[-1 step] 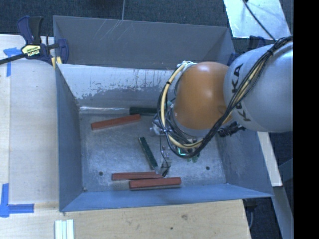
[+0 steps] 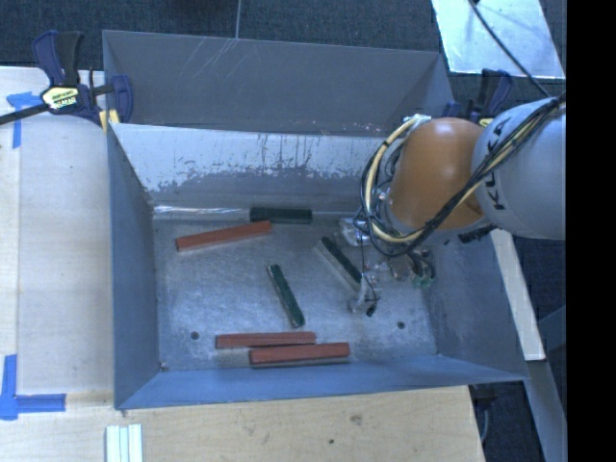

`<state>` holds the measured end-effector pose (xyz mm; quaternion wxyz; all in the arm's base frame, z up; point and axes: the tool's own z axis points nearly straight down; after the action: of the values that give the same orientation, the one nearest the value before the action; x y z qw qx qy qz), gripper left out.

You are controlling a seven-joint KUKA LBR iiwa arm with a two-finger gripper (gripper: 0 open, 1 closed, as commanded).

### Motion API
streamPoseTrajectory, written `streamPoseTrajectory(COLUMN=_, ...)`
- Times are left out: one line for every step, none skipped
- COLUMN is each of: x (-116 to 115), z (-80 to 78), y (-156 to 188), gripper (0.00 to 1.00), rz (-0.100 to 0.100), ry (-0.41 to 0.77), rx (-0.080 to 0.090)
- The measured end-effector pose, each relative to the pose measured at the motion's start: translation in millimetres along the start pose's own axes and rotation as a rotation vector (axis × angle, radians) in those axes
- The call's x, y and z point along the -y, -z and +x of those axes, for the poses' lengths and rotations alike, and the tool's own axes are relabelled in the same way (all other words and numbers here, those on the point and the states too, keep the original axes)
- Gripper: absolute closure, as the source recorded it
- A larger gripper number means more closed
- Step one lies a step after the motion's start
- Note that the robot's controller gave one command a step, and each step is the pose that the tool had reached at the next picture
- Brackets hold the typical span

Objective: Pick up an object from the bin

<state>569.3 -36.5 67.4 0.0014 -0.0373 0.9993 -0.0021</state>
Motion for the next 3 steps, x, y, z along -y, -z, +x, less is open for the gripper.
streamPoseTrajectory(x=-5, z=-1.4, y=4, gripper=1.00, rz=-0.004, ry=0.004, rx=0.004)
streamPoseTrajectory(x=11, z=-0.1, y=131, gripper=1.00, rz=-0.002, ry=0.016, rx=0.010)
streamPoseTrajectory(x=10, z=1.8, y=126, gripper=0.00, rz=-0.004, ry=0.015, rx=0.001)
